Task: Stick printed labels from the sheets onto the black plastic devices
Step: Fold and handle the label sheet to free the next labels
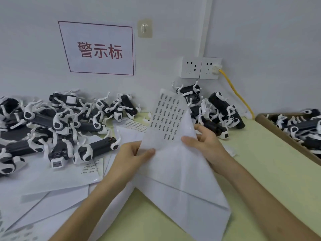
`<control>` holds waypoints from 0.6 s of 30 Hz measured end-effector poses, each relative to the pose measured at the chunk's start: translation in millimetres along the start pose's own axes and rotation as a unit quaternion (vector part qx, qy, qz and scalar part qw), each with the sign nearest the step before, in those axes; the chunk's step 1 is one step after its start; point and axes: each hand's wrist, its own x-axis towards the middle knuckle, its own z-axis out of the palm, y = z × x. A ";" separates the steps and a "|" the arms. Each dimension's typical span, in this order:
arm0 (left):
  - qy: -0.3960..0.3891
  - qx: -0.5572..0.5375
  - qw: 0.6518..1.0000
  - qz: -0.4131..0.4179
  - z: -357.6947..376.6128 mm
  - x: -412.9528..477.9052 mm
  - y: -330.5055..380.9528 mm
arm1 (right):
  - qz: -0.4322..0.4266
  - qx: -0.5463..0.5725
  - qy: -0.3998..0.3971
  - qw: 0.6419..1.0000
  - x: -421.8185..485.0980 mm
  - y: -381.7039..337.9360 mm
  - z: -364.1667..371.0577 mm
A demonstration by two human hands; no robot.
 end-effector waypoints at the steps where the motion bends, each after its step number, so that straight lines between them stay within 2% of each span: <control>1: 0.018 -0.014 1.000 0.000 -1.4 -0.1 -1.2 | 0.009 -0.013 -0.016 1.000 -0.8 0.9 0.7; 3: 0.037 -0.060 0.998 0.000 -2.5 -1.7 -0.8 | 0.019 -0.035 -0.025 0.999 -1.7 3.2 1.8; 6: 0.066 -0.094 0.993 -0.012 0.6 -3.0 6.6 | 0.042 -0.011 -0.019 0.999 -1.0 5.4 3.8; 9: -0.016 -0.189 0.979 -0.078 1.0 -3.4 13.7 | 0.069 0.063 0.007 0.996 2.3 5.3 3.2; 11: -0.019 -0.194 0.979 -0.067 -1.6 -0.7 11.4 | 0.087 0.152 0.044 0.984 6.4 4.2 -4.5; 13: 0.039 -0.096 0.995 0.010 -6.7 4.7 2.3 | 0.073 0.200 0.108 0.971 11.3 -2.9 -21.7; 15: 0.096 0.023 0.992 0.084 -13.4 9.1 -6.5 | 0.010 0.223 0.182 0.958 16.1 -15.3 -43.9; 18: 0.099 0.266 0.950 0.133 -18.8 12.6 -14.1 | -0.126 0.185 0.299 0.928 7.6 -43.5 -82.5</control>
